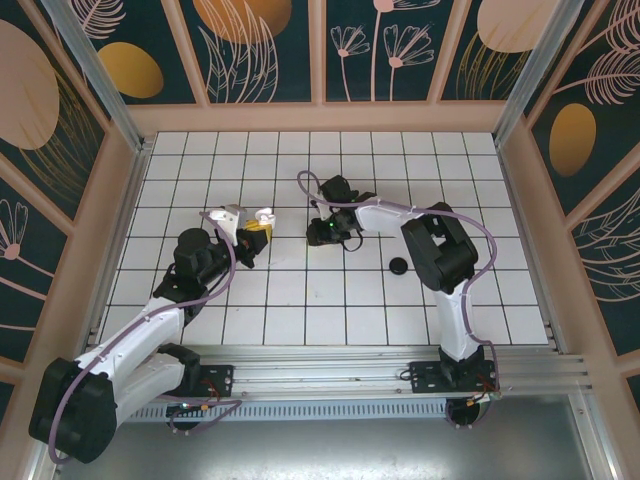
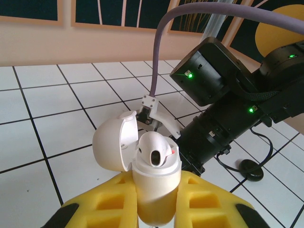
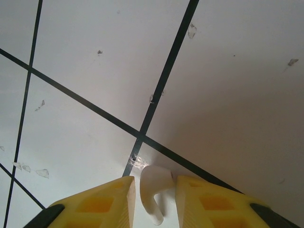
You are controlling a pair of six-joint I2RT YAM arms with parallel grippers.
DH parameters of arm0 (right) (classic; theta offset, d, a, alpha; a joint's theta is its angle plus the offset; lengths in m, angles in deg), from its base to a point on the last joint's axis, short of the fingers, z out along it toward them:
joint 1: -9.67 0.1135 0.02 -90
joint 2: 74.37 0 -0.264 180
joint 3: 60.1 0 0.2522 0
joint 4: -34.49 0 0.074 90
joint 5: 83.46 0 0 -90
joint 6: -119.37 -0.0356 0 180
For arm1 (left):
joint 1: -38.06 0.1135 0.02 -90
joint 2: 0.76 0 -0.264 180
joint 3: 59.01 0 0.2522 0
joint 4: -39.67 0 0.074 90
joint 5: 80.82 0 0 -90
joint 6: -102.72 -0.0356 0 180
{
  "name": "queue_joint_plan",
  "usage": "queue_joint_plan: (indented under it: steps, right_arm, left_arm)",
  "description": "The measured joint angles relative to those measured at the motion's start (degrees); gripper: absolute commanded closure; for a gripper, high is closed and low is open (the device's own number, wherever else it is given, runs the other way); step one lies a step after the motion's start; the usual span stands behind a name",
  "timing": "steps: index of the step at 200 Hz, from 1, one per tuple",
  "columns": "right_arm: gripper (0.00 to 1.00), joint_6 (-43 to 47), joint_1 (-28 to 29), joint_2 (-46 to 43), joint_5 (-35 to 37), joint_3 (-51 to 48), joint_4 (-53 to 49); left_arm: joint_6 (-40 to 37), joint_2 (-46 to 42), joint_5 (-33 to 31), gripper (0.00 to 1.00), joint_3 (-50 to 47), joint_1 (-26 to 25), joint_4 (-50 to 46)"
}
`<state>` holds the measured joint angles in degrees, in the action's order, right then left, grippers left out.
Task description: Insert wireless bluetooth earbuds into charging case
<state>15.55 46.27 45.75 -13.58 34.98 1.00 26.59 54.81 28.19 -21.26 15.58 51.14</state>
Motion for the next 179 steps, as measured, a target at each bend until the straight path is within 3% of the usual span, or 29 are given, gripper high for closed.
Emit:
queue_joint_plan:
  steps: [120, 179]
  right_arm:
    - [0.72, -2.2, 2.4, 1.2, 0.1, 2.6, -1.2]
    - [0.7, -7.8, 2.4, 1.3, 0.2, 3.0, -2.1]
  left_arm:
    - [0.2, 0.0, 0.0, 0.92, 0.0, 0.0, 0.0]
    - [0.2, 0.0, 0.0, 0.92, 0.0, 0.0, 0.0]
